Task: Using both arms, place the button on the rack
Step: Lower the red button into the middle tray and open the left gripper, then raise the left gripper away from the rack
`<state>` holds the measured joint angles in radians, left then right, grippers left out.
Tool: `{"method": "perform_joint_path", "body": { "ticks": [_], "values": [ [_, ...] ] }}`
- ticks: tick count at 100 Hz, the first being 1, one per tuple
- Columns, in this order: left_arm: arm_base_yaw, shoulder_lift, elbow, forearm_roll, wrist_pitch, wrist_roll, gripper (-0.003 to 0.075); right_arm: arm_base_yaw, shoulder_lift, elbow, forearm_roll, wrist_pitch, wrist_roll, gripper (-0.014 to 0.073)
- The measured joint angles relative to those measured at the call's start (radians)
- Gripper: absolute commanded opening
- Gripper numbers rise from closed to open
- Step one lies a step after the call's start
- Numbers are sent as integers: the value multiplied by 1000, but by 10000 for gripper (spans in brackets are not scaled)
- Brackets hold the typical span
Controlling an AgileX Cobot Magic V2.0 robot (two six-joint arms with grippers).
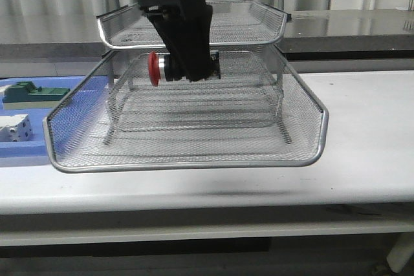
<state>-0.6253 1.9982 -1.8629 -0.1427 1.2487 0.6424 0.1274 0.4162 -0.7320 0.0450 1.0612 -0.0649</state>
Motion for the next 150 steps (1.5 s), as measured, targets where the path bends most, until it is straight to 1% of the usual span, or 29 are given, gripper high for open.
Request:
{"method": "perform_joint_path", "body": {
  "ticks": [23,28,35,42,47,54,59,64,68,120,150],
  "values": [
    [0,31,0,2,-2,0,3,0,0,0,0,0,0,-67],
    [0,31,0,2,-2,0,24,0,0,0,0,0,0,-67],
    [0,31,0,2,-3,0,97,0,0,0,0,0,0,-67],
    [0,31,0,2,-3,0,205,0,0,0,0,0,0,-67],
    [0,31,0,2,-4,0,301,0,0,0,0,0,0,-67],
    [0,31,0,2,-4,0,403,0,0,0,0,0,0,-67],
    [0,31,0,2,-4,0,449,0,0,0,0,0,0,-67],
    [0,31,0,2,-4,0,477,0,0,0,0,0,0,-67],
    [0,31,0,2,-4,0,487,0,0,0,0,0,0,-67],
    [0,28,-4,2,-6,-4,486,0,0,0,0,0,0,-67],
    [0,-87,-4,2,-4,-49,484,0,0,0,0,0,0,-67]
  ]
}}
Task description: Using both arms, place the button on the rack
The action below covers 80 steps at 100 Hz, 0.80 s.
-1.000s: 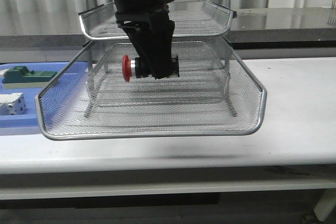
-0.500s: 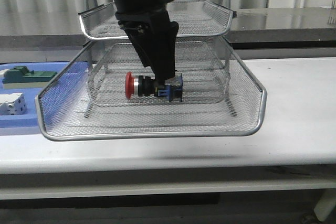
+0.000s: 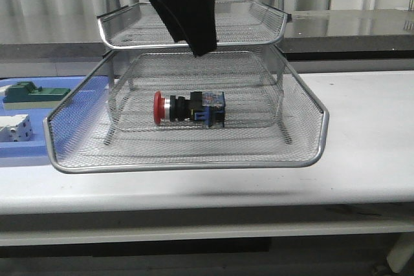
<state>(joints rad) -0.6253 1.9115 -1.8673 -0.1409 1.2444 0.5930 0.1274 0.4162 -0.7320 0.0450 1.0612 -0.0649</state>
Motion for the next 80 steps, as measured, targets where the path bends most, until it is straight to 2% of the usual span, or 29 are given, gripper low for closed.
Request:
{"method": "perform_joint_path", "body": {
  "ticks": [18,42,70,80],
  "values": [
    [49,-94,0,0,4,-49,484,0,0,0,0,0,0,-67],
    [200,-228,24,-2,7,-115,484,0,0,0,0,0,0,-67],
    [373,-431,206,-34,10,-135,483,0,0,0,0,0,0,-67],
    [420,-515,306,-39,-26,-134,483,0,0,0,0,0,0,-67]
  ]
}}
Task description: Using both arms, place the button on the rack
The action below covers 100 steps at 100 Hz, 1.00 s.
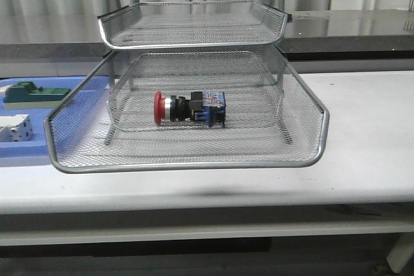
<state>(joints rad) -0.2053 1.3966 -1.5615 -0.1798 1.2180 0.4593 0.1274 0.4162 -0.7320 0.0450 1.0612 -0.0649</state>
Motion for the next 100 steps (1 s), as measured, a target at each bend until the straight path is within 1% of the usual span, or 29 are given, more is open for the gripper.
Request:
{"method": "perform_joint_path", "body": {
  "ticks": [18,40,59,77,100],
  "values": [
    [64,-175,191,-35,-168,0,483,0,0,0,0,0,0,-67],
    [100,-392,464,-54,-412,-14,483,0,0,0,0,0,0,-67],
    [104,-570,710,-59,-642,-45,483,0,0,0,0,0,0,-67],
    [104,-730,943,-106,-846,-52,483,0,0,0,0,0,0,-67],
    [108,-875,1167,-184,-1070,-52,483,0,0,0,0,0,0,-67]
  ]
}}
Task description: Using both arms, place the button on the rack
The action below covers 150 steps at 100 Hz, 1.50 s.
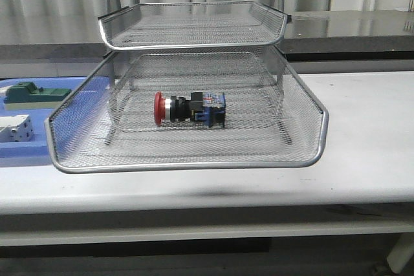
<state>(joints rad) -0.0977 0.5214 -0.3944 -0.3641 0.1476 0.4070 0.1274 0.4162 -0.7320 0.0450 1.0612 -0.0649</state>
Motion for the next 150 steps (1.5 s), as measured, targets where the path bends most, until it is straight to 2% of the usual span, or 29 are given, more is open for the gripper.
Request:
{"method": "perform_joint_path", "body": {
  "ticks": [28,62,69,76,105,150],
  "values": [
    [0,-105,121,-48,-148,-2,482,0,0,0,0,0,0,-67],
    [0,-159,123,-62,-186,-2,471,0,0,0,0,0,0,-67],
    [0,-159,123,-62,-188,-2,435,0,0,0,0,0,0,-67],
    [0,-159,123,-62,-188,-2,368,0,0,0,0,0,0,-67],
    [0,-159,123,-62,-188,-2,-21,0,0,0,0,0,0,-67],
    [0,-159,123,-63,-188,-2,-20,0,0,0,0,0,0,-67]
  ]
}}
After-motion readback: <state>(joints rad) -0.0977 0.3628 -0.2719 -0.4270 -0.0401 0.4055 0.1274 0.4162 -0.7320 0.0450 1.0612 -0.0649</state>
